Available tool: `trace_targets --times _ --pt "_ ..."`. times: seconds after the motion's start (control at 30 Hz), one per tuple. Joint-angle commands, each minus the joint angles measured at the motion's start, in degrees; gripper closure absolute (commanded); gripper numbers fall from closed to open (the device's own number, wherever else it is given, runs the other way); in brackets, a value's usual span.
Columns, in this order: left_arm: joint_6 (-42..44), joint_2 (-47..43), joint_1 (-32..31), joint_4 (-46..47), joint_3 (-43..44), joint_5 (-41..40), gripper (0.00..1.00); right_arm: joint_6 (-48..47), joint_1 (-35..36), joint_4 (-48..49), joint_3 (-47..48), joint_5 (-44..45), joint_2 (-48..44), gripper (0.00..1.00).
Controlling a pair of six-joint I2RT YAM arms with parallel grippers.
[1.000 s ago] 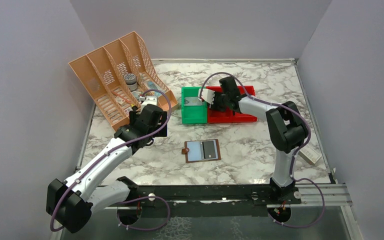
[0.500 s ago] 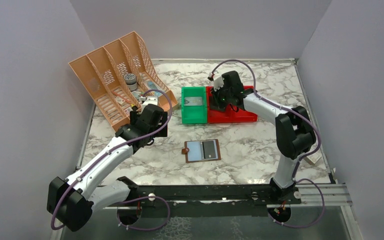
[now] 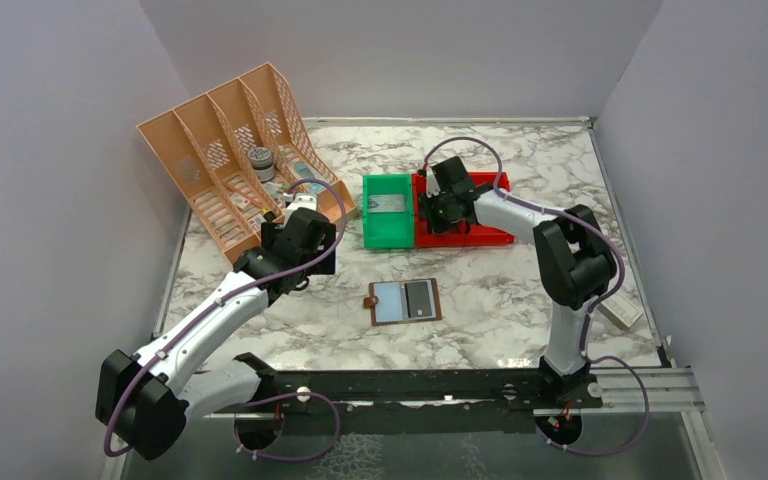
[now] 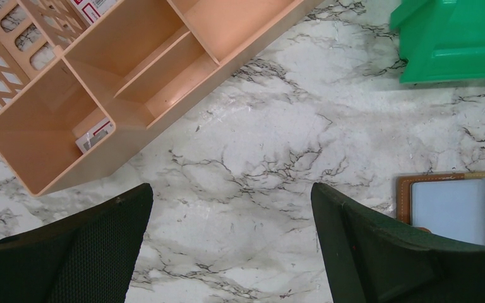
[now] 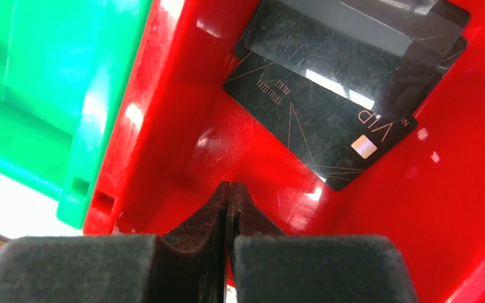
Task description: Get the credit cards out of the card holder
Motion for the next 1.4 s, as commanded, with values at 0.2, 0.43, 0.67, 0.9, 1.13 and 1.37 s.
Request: trace_targets --times 0.2,0.43,0.67,0.9,1.13,1.37 --pt "0.8 0.2 0.4 -0.2 -0.3 -0.1 0.01 3.9 1.3 -1.2 5.0 11.8 5.2 0.99" --pt "0.8 0.4 0.4 -0.2 -0.2 0.0 0.01 4.4 1.3 1.3 6.8 17.1 7.5 0.99" --pt "0.8 0.4 0.5 -0.2 -0.3 0.0 0.01 3.8 1.2 3.9 7.5 19.6 8.5 0.99" --pt "0.8 0.7 0.5 -0.2 -0.3 0.2 0.01 4.2 1.3 4.7 9.3 16.2 9.7 0.99" --pt "0.8 0.7 0.5 -0.1 -0.2 0.9 0.01 4.5 1.2 5.2 9.6 18.1 9.6 0.98" --pt "1.9 -1.2 0.5 1.3 0.1 5.8 0.01 6.0 1.3 4.8 6.0 11.2 0.4 0.93"
